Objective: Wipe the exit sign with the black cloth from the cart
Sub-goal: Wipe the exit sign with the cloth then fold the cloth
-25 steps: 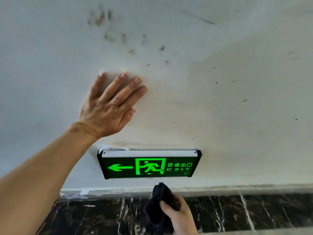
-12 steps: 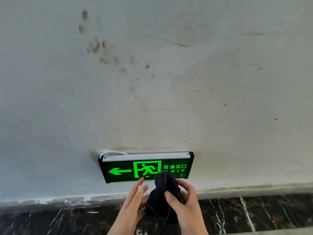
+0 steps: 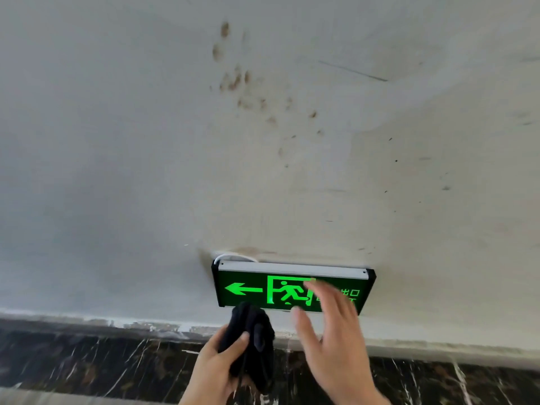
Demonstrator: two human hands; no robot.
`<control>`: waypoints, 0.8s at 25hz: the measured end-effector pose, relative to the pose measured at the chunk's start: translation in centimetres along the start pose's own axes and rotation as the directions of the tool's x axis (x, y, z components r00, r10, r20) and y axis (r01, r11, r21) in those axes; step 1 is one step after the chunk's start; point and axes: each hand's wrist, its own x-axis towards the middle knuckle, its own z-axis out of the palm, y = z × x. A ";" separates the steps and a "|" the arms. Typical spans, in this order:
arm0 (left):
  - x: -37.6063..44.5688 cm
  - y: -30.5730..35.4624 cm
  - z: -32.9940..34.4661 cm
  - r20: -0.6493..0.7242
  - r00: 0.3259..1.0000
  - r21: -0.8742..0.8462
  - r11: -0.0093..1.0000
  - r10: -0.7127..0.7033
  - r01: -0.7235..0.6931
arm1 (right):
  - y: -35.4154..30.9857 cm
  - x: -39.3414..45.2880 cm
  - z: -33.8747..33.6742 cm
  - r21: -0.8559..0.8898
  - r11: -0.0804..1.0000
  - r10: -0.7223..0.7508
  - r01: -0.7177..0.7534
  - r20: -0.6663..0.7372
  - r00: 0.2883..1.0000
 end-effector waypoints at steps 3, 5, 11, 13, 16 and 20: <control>0.4 0.3 -1.7 -0.134 0.991 -0.091 0.995 0.023 -0.035 | -0.8 4.7 -2.0 -0.256 0.930 -0.341 0.265 -0.325 0.882; 0.6 0.5 -2.9 -0.196 0.981 -0.153 0.987 0.010 -0.041 | -1.8 7.9 -2.9 -0.386 0.857 -0.480 0.341 -0.359 0.801; 1.1 1.2 -4.8 -0.249 0.968 -0.282 0.958 -0.031 -0.042 | -2.6 13.0 -2.0 -0.609 0.720 -0.586 0.332 -0.278 0.761; 1.3 1.5 -5.2 -0.265 0.964 -0.302 0.951 -0.012 -0.071 | -1.9 13.9 -1.4 -0.652 0.699 -0.575 0.293 -0.269 0.773; 1.7 2.3 -5.8 -0.310 0.949 -0.272 0.950 0.064 -0.153 | -0.8 15.2 -0.6 -0.697 0.663 -0.599 0.272 -0.277 0.752; 2.5 3.5 -6.2 -0.349 0.926 -0.193 0.956 0.143 -0.220 | 0.2 16.6 0.1 -0.739 0.617 -0.674 0.271 -0.318 0.666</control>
